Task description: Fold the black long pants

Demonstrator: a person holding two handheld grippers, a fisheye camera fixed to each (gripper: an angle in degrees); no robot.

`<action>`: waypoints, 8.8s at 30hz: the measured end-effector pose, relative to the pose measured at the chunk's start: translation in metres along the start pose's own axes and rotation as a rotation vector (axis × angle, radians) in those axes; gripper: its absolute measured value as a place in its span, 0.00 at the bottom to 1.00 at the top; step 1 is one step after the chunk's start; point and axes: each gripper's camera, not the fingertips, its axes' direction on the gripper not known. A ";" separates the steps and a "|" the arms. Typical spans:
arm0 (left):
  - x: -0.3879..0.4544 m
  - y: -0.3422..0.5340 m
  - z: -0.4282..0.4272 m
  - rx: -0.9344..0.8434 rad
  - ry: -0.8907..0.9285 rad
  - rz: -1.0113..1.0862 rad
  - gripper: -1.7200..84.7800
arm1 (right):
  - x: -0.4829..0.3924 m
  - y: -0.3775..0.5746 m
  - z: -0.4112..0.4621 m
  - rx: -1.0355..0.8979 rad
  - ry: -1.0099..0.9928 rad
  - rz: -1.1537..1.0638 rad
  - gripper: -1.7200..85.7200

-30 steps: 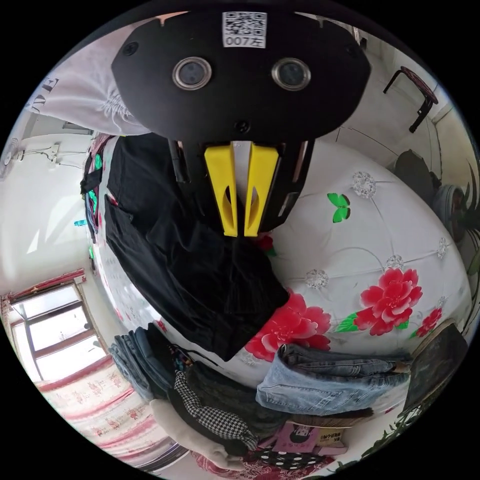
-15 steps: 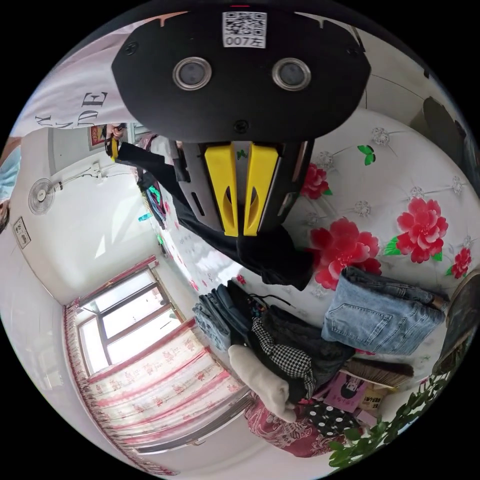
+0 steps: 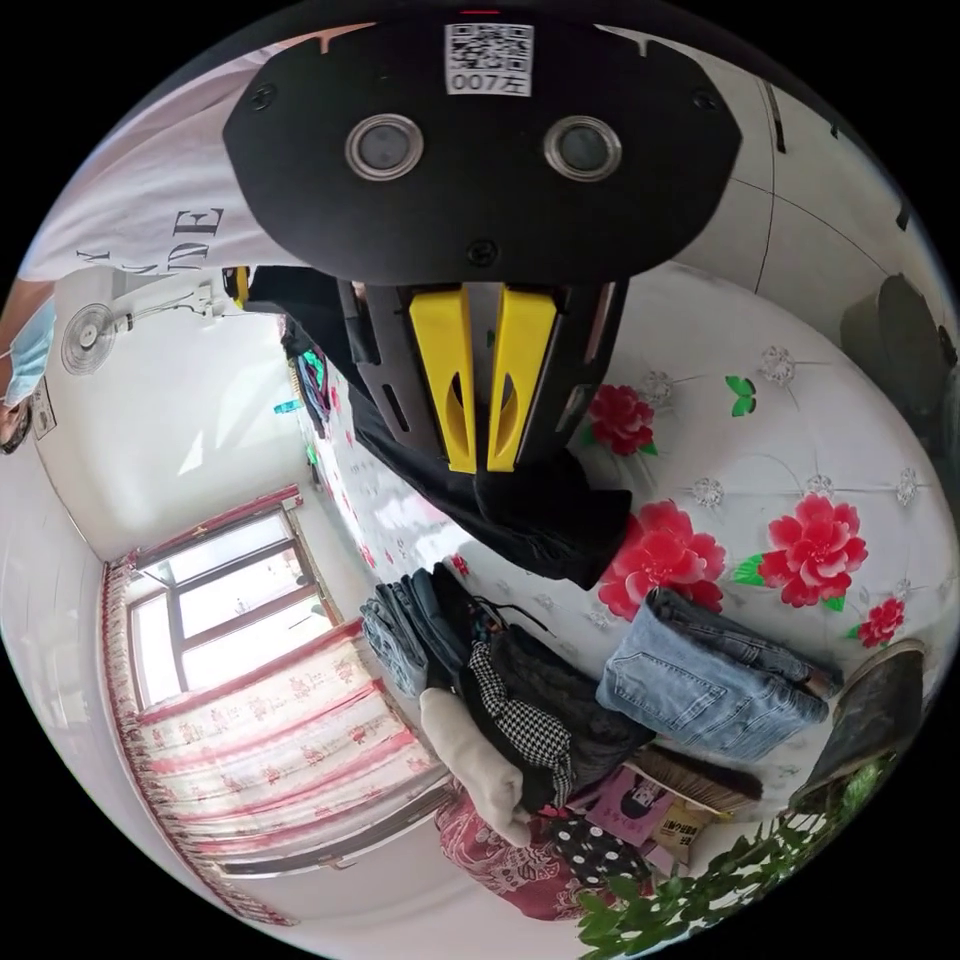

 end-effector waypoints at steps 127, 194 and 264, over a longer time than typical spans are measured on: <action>-0.055 0.024 0.328 -0.419 -1.132 0.269 0.02 | -0.082 0.201 0.600 -0.861 0.314 -0.473 0.07; 0.056 0.162 0.404 -0.519 -0.694 0.183 0.01 | 0.327 0.041 0.446 -0.727 0.708 -0.110 0.03; -0.203 0.059 -0.032 0.296 -0.287 -0.710 0.15 | 0.001 0.065 0.543 -0.610 0.018 -0.432 0.02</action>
